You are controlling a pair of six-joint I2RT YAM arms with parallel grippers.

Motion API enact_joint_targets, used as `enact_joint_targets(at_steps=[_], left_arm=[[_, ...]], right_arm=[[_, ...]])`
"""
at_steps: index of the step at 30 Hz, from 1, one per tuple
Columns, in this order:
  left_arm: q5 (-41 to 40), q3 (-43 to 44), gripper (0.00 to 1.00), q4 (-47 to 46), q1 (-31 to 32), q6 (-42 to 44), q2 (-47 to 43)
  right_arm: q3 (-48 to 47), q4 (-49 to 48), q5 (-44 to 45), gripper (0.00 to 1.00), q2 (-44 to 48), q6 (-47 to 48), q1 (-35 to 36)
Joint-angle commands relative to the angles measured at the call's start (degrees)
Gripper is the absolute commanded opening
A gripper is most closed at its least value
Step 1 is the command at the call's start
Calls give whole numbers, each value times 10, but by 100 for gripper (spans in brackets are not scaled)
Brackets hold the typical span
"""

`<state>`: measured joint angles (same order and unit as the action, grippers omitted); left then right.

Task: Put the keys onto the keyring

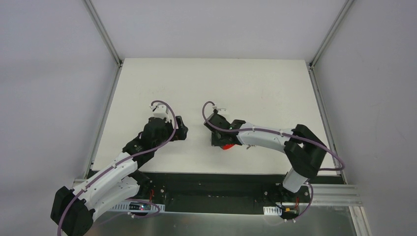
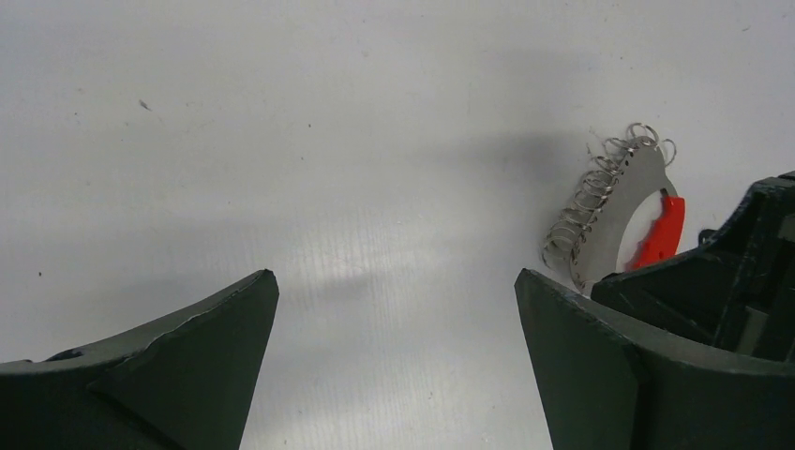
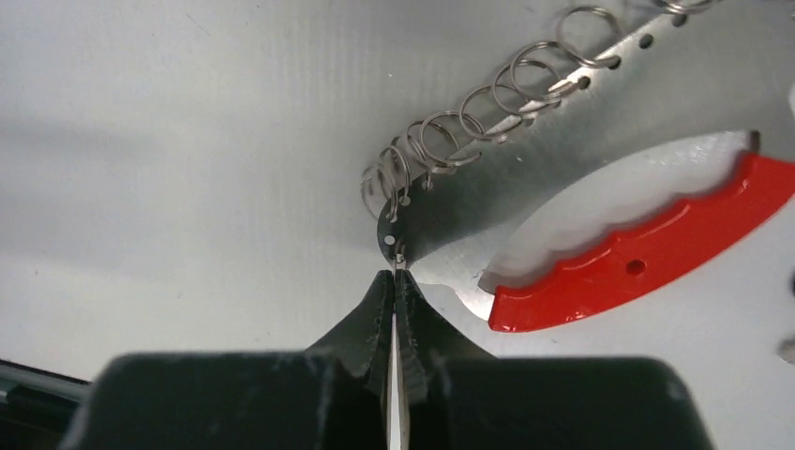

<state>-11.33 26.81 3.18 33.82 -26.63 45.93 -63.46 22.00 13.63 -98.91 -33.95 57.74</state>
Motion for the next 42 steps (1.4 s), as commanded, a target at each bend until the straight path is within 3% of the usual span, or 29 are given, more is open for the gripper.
enact_joint_targets(at_steps=[1, 17, 29, 42], left_arm=[[46, -13, 99, -53, 4, -18, -25], [175, 47, 98, -59, 5, -90, -27], [212, 83, 98, -51, 5, -80, -49], [300, 84, 99, -135, 9, -106, -77]], right_arm=[[65, -71, 74, 0, 111, 47, 11], [165, -169, 139, 0, 311, 212, 44], [102, -110, 123, 0, 358, 320, 93], [132, -242, 28, 0, 438, 369, 100]])
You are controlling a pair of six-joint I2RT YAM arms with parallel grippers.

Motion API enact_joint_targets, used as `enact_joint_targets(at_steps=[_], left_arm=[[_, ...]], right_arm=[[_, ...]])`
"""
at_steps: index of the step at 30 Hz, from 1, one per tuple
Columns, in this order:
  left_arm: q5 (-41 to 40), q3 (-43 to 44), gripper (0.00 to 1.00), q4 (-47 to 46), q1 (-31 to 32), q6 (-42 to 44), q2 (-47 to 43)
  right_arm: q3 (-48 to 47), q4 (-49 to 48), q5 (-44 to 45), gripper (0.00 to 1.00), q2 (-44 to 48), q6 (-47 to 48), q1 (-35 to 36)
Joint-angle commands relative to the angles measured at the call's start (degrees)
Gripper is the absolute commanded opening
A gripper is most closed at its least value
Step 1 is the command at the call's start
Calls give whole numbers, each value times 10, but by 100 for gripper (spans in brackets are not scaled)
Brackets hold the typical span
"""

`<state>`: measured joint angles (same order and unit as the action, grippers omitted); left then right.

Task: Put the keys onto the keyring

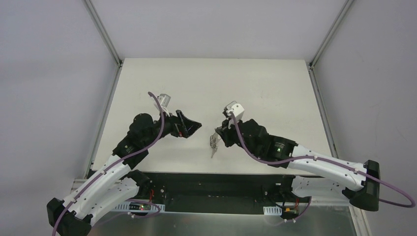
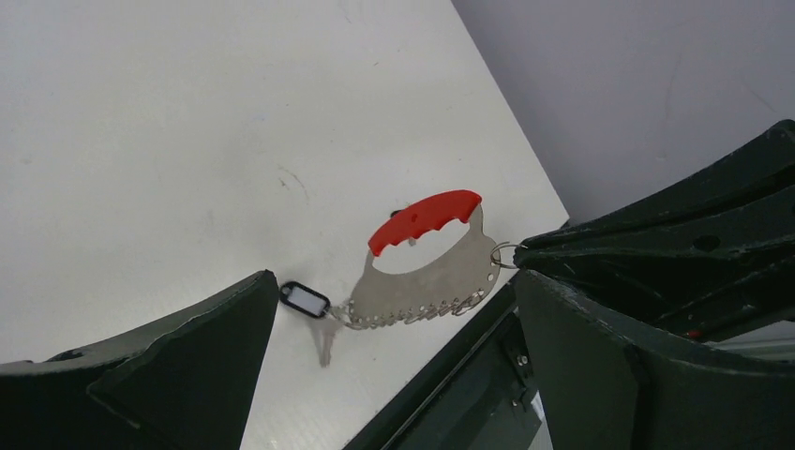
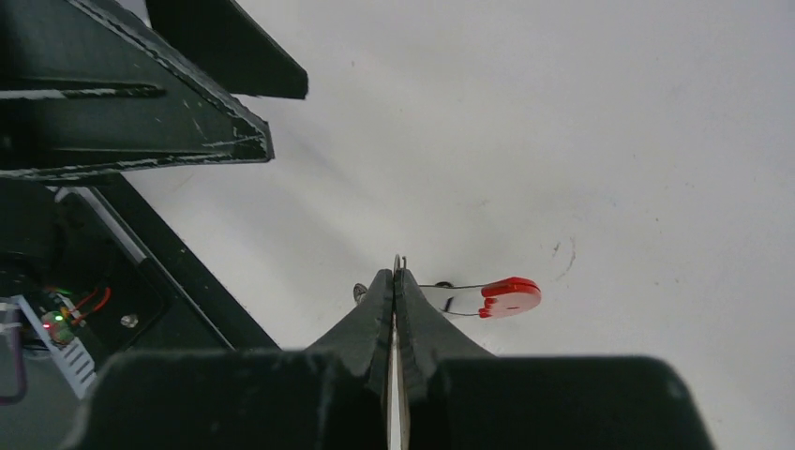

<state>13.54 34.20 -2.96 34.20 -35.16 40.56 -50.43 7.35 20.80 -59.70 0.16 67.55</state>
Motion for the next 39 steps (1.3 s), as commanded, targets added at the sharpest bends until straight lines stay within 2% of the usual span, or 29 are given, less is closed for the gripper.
enact_joint_targets(at_steps=[1, 9, 19, 22, 24, 29, 35, 39], left_arm=[[61, 7, 99, -88, 5, -23, -27], [129, -19, 98, -211, 5, -36, -41], [266, -39, 90, -369, 6, -78, -63], [294, -44, 86, -407, 8, -95, -60], [304, -44, 82, -418, 11, -99, -55], [292, -49, 81, -414, 12, -86, -39], [221, -45, 98, -335, 12, -36, 13], [185, -34, 99, -303, 12, -10, 68]], right_arm=[[3, -105, -56, 0, 54, 31, 2], [-27, -105, -189, 0, 87, 45, 2], [-108, 27, -375, 0, 98, 73, 1], [-127, 53, -402, 0, 98, 74, 1], [-133, 61, -401, 0, 98, 73, 1], [-138, 79, -350, 0, 111, 66, 1], [-145, 152, -232, 0, 142, 36, 1], [-166, 230, -138, 0, 163, 7, 1]])
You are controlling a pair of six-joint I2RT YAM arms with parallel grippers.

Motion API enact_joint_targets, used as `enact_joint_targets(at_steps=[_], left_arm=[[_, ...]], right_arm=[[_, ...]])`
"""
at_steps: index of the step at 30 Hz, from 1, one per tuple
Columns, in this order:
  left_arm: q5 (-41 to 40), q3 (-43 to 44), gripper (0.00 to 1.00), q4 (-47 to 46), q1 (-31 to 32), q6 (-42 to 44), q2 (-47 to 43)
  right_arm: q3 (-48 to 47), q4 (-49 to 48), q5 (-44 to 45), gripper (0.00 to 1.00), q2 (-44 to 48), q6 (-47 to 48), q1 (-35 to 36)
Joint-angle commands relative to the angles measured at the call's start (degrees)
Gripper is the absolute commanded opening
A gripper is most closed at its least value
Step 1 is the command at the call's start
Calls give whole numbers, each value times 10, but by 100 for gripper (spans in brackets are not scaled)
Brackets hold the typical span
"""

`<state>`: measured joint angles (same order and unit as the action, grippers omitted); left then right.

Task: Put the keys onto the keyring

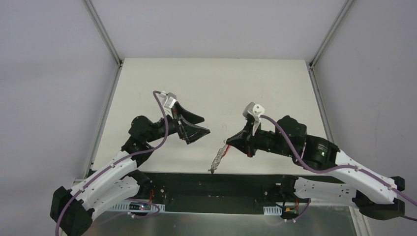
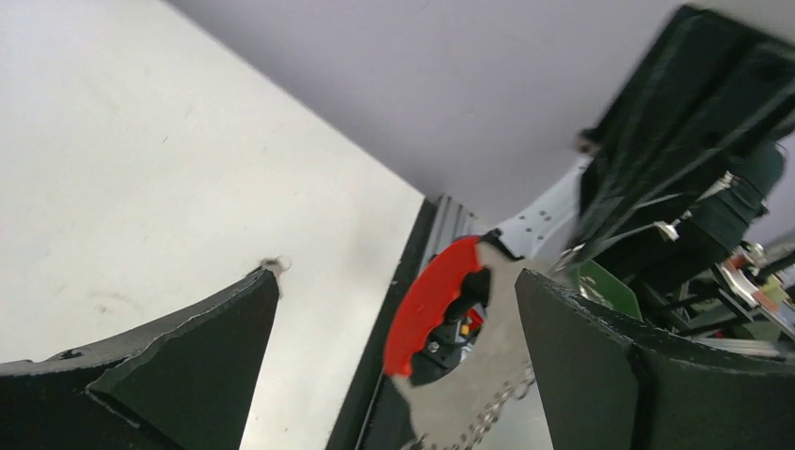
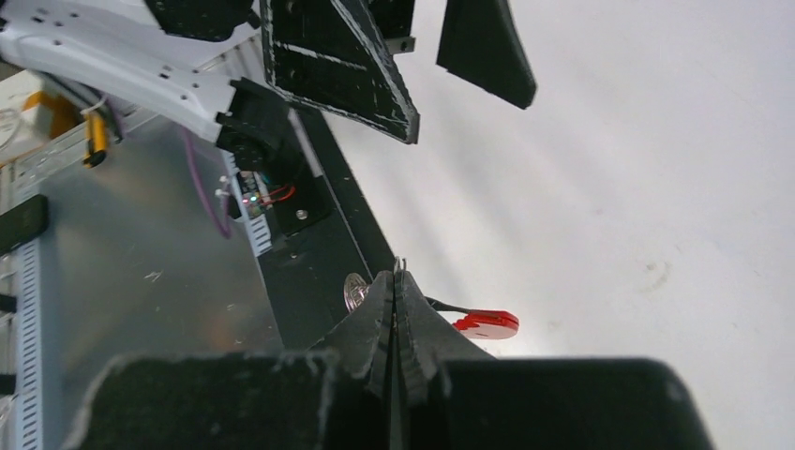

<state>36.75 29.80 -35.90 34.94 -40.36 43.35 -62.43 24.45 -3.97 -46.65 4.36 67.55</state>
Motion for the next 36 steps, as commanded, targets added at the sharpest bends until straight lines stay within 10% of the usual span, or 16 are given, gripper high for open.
enact_joint_targets(at_steps=[1, 14, 36], left_arm=[[-54, 12, 99, 26, 5, 45, 56], [85, 168, 99, -17, 18, 2, 371], [-193, 534, 85, 448, 177, 18, 670]], right_arm=[[-47, 71, 122, 0, 42, -40, 1], [-74, 145, 369, 0, 93, -100, 1], [-75, 194, 751, 0, 122, -175, 1]])
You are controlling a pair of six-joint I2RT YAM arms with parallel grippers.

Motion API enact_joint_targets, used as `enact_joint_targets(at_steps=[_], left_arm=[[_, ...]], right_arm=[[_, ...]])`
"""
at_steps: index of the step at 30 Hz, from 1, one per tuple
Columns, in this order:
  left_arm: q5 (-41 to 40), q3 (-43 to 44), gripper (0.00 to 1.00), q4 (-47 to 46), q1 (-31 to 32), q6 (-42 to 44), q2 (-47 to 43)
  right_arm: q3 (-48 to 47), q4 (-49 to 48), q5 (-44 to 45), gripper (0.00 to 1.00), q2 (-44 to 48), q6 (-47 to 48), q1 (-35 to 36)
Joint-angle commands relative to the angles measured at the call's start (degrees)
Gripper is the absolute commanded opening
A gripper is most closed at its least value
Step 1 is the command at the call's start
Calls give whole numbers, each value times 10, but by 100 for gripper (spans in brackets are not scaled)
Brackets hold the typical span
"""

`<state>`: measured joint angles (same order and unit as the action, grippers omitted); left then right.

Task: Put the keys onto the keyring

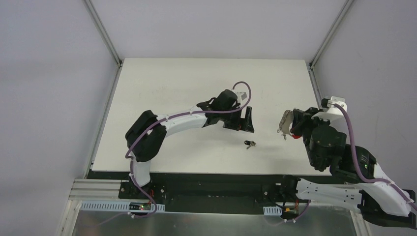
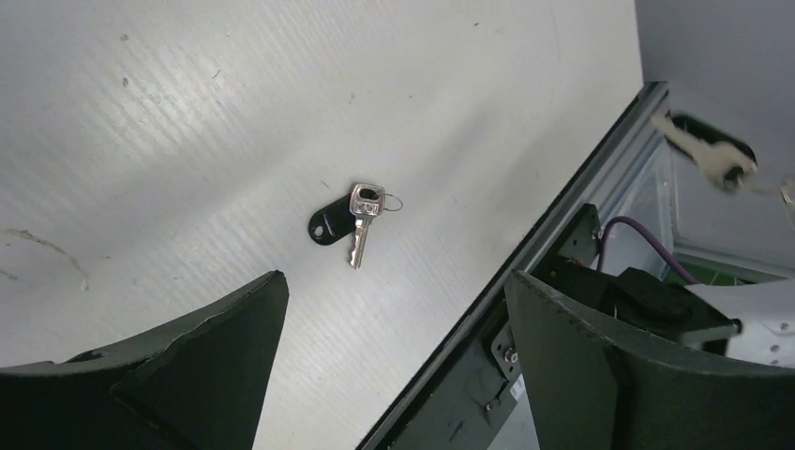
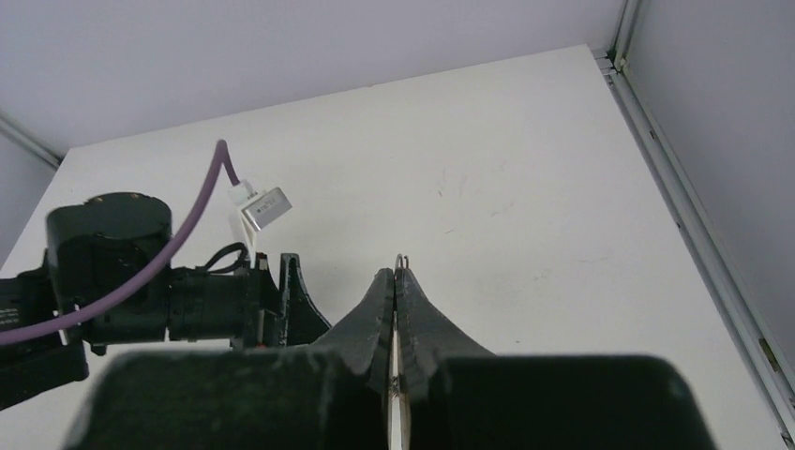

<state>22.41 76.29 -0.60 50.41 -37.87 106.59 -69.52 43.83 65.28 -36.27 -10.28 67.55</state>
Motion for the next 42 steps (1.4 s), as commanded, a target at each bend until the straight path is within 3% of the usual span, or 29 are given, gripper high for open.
enact_joint_targets(at_steps=[1, 13, 25, 36, 42], left_arm=[[-58, 89, 84, 123, 30, -11, 52], [-106, 260, 64, 261, 73, -44, 178], [-103, 381, 63, 317, 101, -48, 258], [-98, 407, 63, 324, 103, -58, 303], [-113, 363, 62, 325, 102, -62, 300]], right_arm=[[-5, 5, 59, 0, 20, -33, 1], [19, 19, 49, 0, 34, -52, 1], [38, 35, 26, 0, 78, -71, 1], [46, 35, 19, 0, 98, -65, 1], [47, 38, 18, 0, 106, -64, 1]])
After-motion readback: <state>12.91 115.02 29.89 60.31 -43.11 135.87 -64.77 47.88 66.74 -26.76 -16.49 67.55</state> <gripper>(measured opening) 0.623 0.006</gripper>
